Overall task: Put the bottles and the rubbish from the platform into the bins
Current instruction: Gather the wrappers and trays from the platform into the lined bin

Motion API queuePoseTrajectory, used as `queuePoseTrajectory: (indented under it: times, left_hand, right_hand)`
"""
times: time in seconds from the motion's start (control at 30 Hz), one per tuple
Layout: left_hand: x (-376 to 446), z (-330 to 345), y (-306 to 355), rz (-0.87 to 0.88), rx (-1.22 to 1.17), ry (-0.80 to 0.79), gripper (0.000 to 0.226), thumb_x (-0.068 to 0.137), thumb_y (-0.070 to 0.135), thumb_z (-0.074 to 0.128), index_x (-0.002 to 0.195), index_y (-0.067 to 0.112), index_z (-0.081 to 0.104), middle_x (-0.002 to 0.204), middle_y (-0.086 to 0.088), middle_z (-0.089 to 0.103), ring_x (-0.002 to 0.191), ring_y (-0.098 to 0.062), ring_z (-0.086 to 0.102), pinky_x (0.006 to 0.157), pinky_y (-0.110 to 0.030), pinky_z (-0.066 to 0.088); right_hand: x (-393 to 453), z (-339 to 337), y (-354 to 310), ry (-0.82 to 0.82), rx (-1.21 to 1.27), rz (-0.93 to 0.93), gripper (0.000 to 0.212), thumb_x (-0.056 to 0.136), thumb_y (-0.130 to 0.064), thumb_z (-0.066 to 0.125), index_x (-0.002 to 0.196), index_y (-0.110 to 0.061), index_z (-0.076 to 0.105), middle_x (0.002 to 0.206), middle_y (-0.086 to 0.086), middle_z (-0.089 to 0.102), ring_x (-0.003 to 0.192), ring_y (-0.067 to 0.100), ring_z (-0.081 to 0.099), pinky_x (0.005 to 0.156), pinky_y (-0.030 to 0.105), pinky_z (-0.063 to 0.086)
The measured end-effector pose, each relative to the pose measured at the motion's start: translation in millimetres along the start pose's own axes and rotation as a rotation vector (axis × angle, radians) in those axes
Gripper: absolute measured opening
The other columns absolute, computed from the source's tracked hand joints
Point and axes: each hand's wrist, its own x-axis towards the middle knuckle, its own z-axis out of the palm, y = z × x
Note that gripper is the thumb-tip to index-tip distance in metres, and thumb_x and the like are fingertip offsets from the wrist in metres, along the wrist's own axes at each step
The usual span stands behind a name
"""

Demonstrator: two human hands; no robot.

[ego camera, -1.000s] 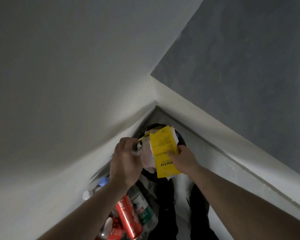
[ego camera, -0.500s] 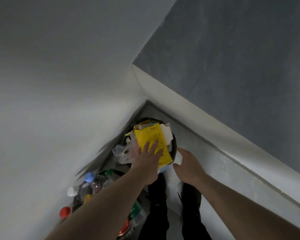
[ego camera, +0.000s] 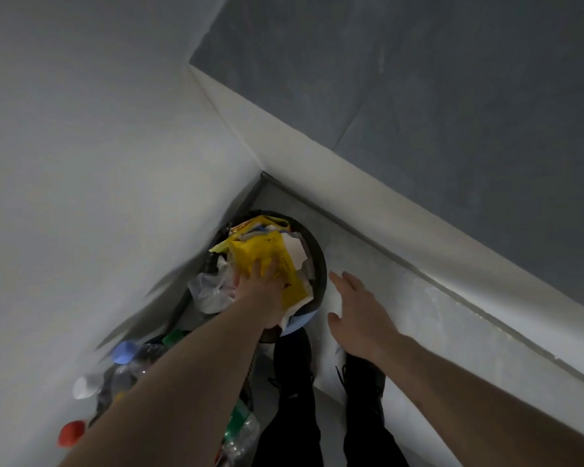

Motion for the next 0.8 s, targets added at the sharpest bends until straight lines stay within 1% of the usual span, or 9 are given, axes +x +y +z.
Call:
queuePoseTrajectory:
  times: [0.07, 0.17, 0.27, 0.33, 0.4, 0.47, 0.57, 0.7, 0.8]
  left_hand:
    - [9.1, -2.8, -2.0, 0.024, 0.030, -0.069, 0.090, 0.090, 0.048, 0.062, 0.161, 0.034, 0.009, 0.169, 0.002, -0.009, 0.153, -0.042, -0.002, 0.115, -0.075, 0.006]
    - [-3.3, -19.8, 2.3, 0.048, 0.004, -0.115, 0.078, 0.092, 0.043, 0.057, 0.160, 0.028, 0.022, 0.167, -0.003, 0.014, 0.150, -0.039, 0.019, 0.115, -0.069, 0.025]
    - [-49.2, -38.6, 4.9, 0.044, -0.080, -0.081, 0.074, 0.092, 0.040, 0.059, 0.157, 0.029, 0.027, 0.167, -0.001, 0.012, 0.150, -0.037, 0.019, 0.114, -0.066, 0.027]
    - [-88.7, -52.6, 2.1, 0.060, -0.079, -0.034, 0.071, 0.093, 0.038, 0.060, 0.156, 0.028, 0.029, 0.168, -0.001, 0.010, 0.150, -0.035, 0.018, 0.118, -0.061, 0.023]
    - [-133.1, -68.9, -2.5, 0.108, -0.087, -0.006, 0.067, 0.095, 0.031, 0.057, 0.156, 0.026, 0.030, 0.169, -0.002, 0.005, 0.153, -0.035, 0.011, 0.122, -0.055, 0.017]
    - [-182.6, -86.1, -8.5, 0.143, -0.142, 0.026, 0.066, 0.094, 0.022, 0.053, 0.156, 0.024, 0.031, 0.170, -0.001, 0.003, 0.155, -0.035, 0.003, 0.123, -0.051, 0.017]
    - [-261.9, -109.4, -21.3, 0.138, -0.263, 0.055, 0.063, 0.093, 0.021, 0.051, 0.154, 0.028, 0.035, 0.169, 0.001, 0.009, 0.155, -0.030, 0.006, 0.123, -0.046, 0.022]
    - [-376.2, -160.3, -32.7, 0.107, -0.374, 0.119, 0.065, 0.087, 0.023, 0.049, 0.150, 0.030, 0.039, 0.166, 0.002, 0.020, 0.152, -0.026, 0.015, 0.119, -0.046, 0.030]
    - [-461.0, -203.8, -36.8, 0.143, -0.354, 0.202, 0.066, 0.085, 0.023, 0.050, 0.150, 0.032, 0.040, 0.169, 0.002, 0.011, 0.155, -0.026, 0.007, 0.123, -0.047, 0.022]
  right_hand:
    - [-2.3, -1.2, -2.3, -0.026, -0.009, 0.004, 0.076, 0.099, -0.028, 0.054, 0.160, -0.032, 0.010, 0.168, 0.000, 0.004, 0.151, 0.029, 0.022, 0.119, 0.039, 0.028]
    - [-14.1, -8.9, -7.2, -0.053, -0.040, 0.036, 0.078, 0.099, -0.033, 0.054, 0.161, -0.031, 0.007, 0.169, 0.000, 0.000, 0.152, 0.031, 0.016, 0.121, 0.042, 0.027]
    - [-37.8, -22.2, -15.3, -0.061, -0.083, 0.079, 0.082, 0.098, -0.032, 0.055, 0.161, -0.030, 0.002, 0.169, 0.000, -0.006, 0.154, 0.030, 0.009, 0.122, 0.044, 0.025]
    - [-59.6, -36.1, -25.3, -0.063, -0.126, 0.101, 0.084, 0.098, -0.032, 0.055, 0.162, -0.029, 0.000, 0.169, -0.001, -0.010, 0.155, 0.029, 0.004, 0.123, 0.044, 0.024]
    - [-86.6, -54.2, -38.4, -0.054, -0.159, 0.104, 0.084, 0.098, -0.032, 0.054, 0.162, -0.028, 0.000, 0.169, 0.000, -0.010, 0.155, 0.029, 0.002, 0.123, 0.044, 0.023]
    - [-119.8, -75.5, -52.3, -0.039, -0.193, 0.107, 0.081, 0.098, -0.032, 0.052, 0.162, -0.027, 0.001, 0.169, 0.001, -0.010, 0.155, 0.029, 0.001, 0.122, 0.044, 0.024]
    - [-182.4, -106.7, -77.6, -0.016, -0.180, 0.127, 0.078, 0.098, -0.030, 0.049, 0.162, -0.026, 0.004, 0.169, 0.001, -0.007, 0.155, 0.029, 0.002, 0.122, 0.044, 0.025]
    - [-282.2, -149.2, -113.7, 0.026, -0.135, 0.149, 0.077, 0.098, -0.029, 0.049, 0.162, -0.026, 0.005, 0.169, 0.000, -0.007, 0.155, 0.029, 0.004, 0.122, 0.044, 0.025]
    - [-357.2, -165.9, -139.2, 0.081, -0.116, 0.146, 0.076, 0.099, -0.034, 0.051, 0.162, -0.027, 0.008, 0.169, 0.000, -0.005, 0.155, 0.028, 0.005, 0.121, 0.046, 0.027]
